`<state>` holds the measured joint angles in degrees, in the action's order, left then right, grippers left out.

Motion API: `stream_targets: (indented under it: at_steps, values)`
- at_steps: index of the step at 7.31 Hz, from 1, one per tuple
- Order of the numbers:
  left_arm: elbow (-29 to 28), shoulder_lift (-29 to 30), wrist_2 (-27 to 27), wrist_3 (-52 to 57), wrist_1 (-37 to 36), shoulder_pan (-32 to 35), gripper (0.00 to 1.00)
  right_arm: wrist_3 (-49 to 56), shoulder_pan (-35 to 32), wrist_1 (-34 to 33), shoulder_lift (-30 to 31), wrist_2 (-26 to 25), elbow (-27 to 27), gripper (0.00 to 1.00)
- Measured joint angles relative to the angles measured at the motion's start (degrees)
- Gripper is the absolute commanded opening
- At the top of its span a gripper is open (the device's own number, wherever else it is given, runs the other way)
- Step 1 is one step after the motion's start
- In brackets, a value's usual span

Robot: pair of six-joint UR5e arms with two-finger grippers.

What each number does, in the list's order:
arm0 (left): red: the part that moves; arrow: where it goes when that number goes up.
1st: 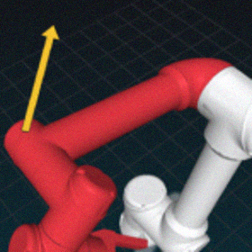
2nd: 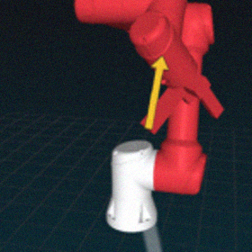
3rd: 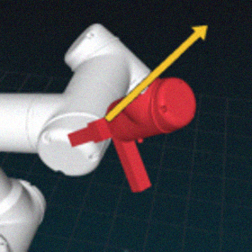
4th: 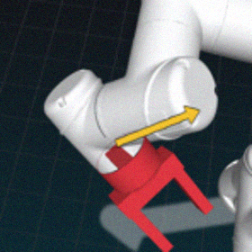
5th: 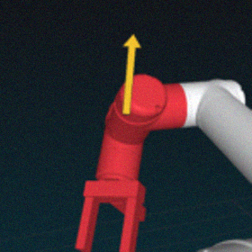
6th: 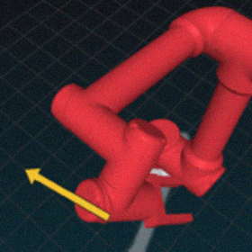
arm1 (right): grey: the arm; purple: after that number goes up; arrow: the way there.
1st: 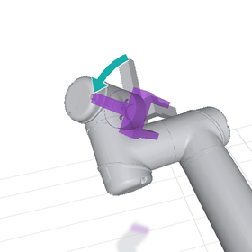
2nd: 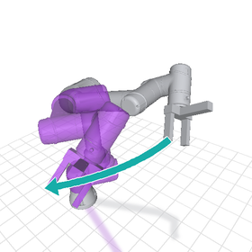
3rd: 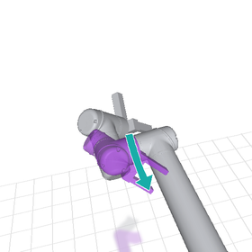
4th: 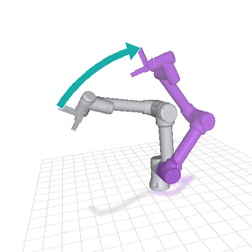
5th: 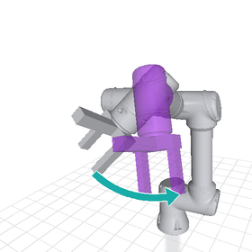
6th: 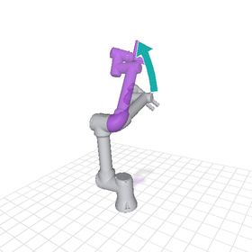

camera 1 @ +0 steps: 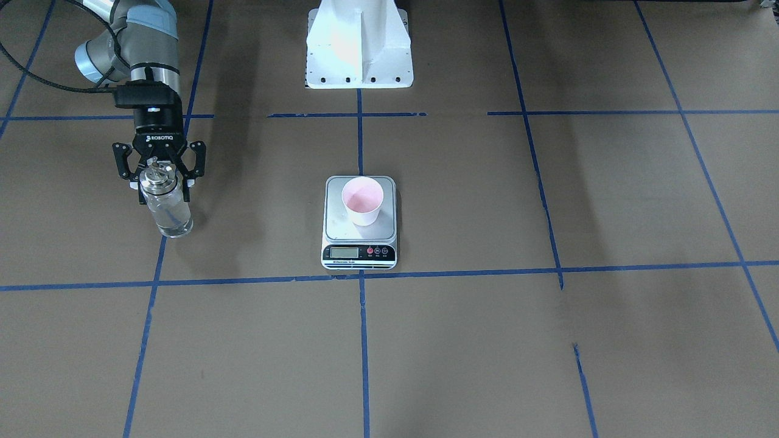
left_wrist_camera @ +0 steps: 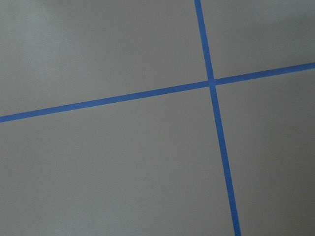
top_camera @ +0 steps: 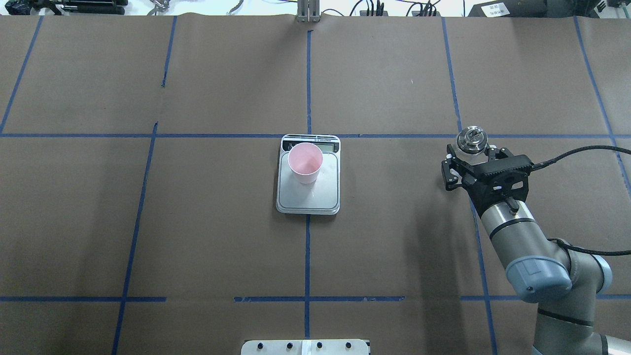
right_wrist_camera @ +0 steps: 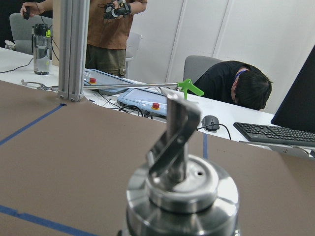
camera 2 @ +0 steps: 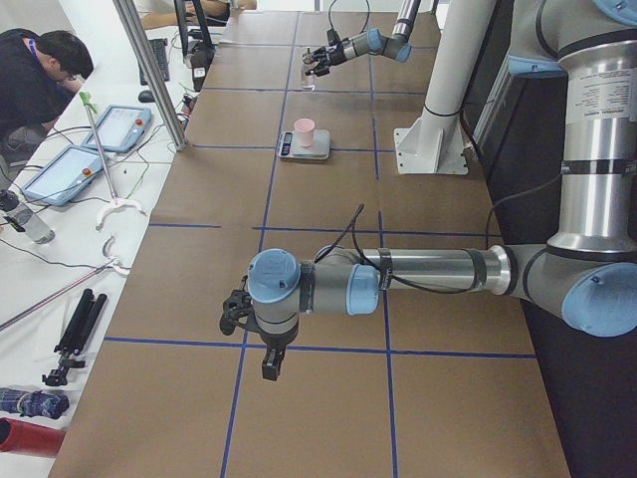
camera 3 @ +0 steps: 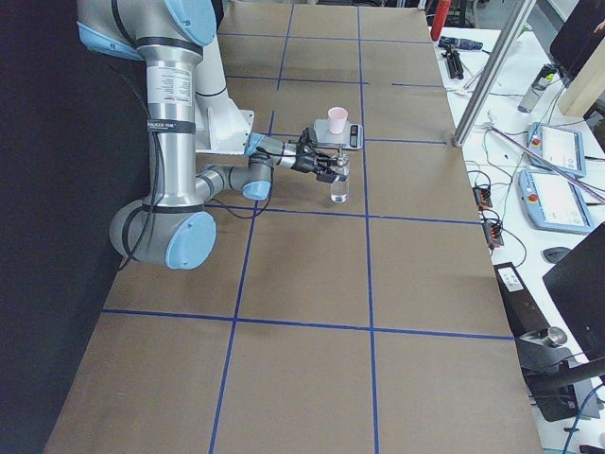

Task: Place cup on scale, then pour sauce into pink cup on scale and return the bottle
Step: 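Lift the sauce bottle with the right gripper and carry it toward the cup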

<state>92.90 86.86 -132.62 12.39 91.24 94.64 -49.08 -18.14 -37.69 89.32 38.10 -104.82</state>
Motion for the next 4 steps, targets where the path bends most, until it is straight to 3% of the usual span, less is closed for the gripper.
stream_targets:
  at_steps: [4]
  values:
    - [0.0, 0.04, 0.0, -0.04, 0.13, -0.07, 1.0, 9.29, -0.53, -0.46, -2.46, -0.32, -0.65, 0.0]
